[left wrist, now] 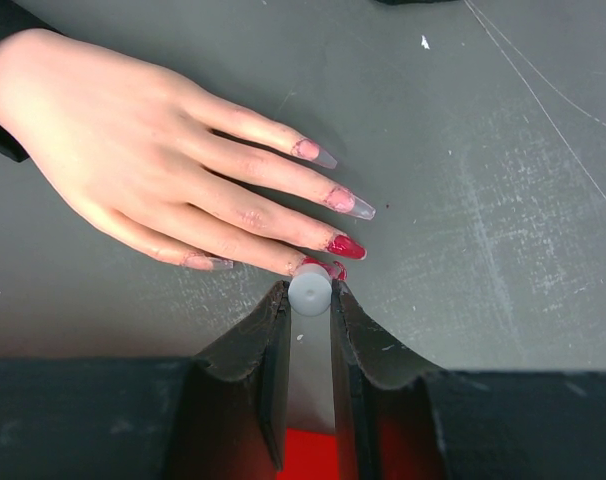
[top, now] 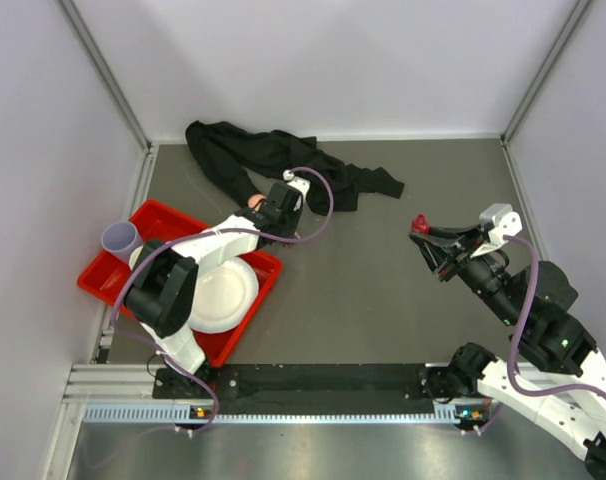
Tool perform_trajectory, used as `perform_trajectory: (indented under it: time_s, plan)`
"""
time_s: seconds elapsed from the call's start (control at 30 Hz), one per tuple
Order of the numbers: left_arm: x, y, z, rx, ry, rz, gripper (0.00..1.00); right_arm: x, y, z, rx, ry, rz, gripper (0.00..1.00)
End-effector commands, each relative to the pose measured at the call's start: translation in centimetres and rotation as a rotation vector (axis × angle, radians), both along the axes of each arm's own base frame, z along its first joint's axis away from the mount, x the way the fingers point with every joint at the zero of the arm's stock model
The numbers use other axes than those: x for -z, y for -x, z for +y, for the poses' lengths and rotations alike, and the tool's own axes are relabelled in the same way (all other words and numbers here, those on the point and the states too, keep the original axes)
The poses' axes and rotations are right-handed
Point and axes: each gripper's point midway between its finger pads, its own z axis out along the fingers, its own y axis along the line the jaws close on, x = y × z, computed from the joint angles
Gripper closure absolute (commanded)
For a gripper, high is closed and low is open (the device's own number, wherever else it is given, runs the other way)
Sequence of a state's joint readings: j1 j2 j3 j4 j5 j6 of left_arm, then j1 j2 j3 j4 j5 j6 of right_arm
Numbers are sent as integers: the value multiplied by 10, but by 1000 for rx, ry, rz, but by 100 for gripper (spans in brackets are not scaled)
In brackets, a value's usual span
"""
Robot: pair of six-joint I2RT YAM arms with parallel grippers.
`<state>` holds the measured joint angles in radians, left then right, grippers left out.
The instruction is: Paint the nails
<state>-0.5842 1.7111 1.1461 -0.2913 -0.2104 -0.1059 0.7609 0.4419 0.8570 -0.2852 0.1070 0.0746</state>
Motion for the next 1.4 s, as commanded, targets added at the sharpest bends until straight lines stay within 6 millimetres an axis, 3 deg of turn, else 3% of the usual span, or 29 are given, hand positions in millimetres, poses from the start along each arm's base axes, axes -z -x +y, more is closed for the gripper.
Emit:
perform_trajectory:
  time_s: [0.0, 1.37]
  plan:
    - [-14, -9, -10, 1, 44, -43, 100, -6, -2, 2, -2, -18, -8, 100]
    - [-14, -13, -18, 14, 69, -39, 100, -6, -2, 2, -4, -18, -6, 100]
